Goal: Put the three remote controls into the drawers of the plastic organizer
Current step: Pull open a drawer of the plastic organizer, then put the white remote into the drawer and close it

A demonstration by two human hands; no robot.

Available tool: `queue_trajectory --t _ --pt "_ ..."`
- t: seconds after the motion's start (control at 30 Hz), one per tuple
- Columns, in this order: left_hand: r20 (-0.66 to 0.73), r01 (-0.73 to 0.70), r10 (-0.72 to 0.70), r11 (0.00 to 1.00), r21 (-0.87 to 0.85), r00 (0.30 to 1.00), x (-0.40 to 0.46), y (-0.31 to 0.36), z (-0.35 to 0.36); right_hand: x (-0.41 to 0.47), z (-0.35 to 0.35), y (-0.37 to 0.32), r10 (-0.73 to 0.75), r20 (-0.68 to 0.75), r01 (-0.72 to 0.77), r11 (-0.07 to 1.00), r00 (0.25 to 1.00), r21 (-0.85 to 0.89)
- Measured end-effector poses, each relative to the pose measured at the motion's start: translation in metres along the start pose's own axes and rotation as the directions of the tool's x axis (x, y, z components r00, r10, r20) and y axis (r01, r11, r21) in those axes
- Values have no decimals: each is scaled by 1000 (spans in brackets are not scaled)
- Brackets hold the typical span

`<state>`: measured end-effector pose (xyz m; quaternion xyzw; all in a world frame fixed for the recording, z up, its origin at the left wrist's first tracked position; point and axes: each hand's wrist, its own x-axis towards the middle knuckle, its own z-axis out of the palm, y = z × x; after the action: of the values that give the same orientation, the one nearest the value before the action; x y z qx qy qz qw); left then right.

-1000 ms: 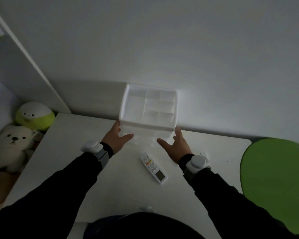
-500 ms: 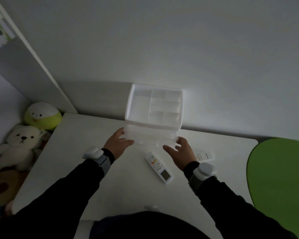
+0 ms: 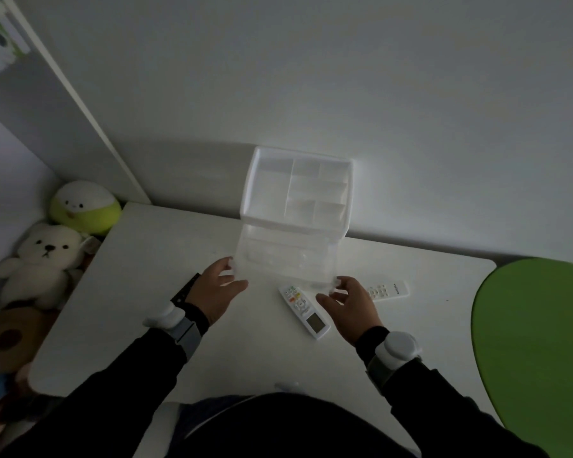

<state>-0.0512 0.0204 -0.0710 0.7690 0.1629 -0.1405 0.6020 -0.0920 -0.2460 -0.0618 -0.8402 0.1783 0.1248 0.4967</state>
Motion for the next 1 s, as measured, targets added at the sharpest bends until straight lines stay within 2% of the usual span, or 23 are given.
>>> queue_trajectory --t 0.2,0.33,0.5,0.77,0.87,1.0 --pt "3 17 -17 1000 -12 1000 -9 -8 -2 -8 1 11 11 9 -11 1000 1000 11" --pt "-28 62 -63 998 -15 998 -13 -18 -1 -8 3 25 84 20 -84 996 996 15" --pt "28 143 -148 979 144 989 -11 -36 13 -3 11 48 252 41 -252 968 967 -3" --pt "117 224 -271 923 313 955 7 -29 52 32 42 110 439 110 -449 889 892 92" --pt "162 193 -275 897 398 948 21 -33 65 27 43 92 509 127 -517 855 851 38" --pt "258 16 -175 854 521 950 23 -18 79 42 54 113 545 118 -555 829 830 75"
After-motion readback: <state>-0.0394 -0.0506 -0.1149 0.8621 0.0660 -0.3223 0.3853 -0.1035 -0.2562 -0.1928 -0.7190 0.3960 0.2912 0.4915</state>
